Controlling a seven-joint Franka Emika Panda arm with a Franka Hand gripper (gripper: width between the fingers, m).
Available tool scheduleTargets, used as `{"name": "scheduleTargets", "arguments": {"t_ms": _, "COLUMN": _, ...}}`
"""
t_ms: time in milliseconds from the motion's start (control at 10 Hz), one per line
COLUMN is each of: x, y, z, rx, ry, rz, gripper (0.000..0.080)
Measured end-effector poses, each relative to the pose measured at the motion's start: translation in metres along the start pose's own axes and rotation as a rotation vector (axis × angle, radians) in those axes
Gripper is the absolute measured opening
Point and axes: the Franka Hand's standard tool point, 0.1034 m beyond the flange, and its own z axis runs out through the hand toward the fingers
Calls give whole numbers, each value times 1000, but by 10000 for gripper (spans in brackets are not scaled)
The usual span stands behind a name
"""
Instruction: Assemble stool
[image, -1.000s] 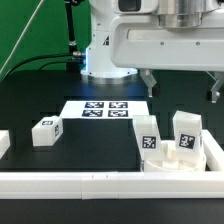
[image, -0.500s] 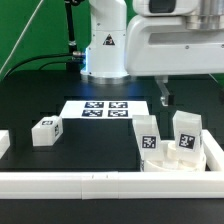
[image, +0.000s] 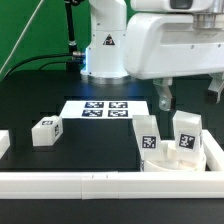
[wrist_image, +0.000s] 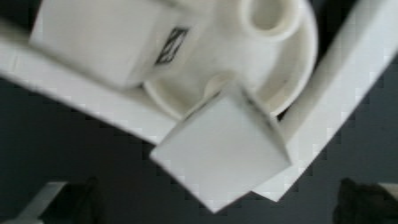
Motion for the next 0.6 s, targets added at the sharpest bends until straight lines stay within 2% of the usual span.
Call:
{"name": "scheduleTargets", "arguments": {"t_ms": 100, "x": 1, "y": -5, "z": 4, "rx": -5, "ry": -8, "rz": -122, "gripper": 649}}
{"name": "scheduleTargets", "arguments": {"t_ms": 200, "x": 4, "y": -8, "z": 4, "rx": -26, "ry": 0, "rz": -210, "gripper": 649}}
{"name": "scheduleTargets", "arguments": {"t_ms": 600, "x": -2, "y": -1, "z": 7, "rx": -46, "ry": -30, "rz": -397, "gripper": 649}}
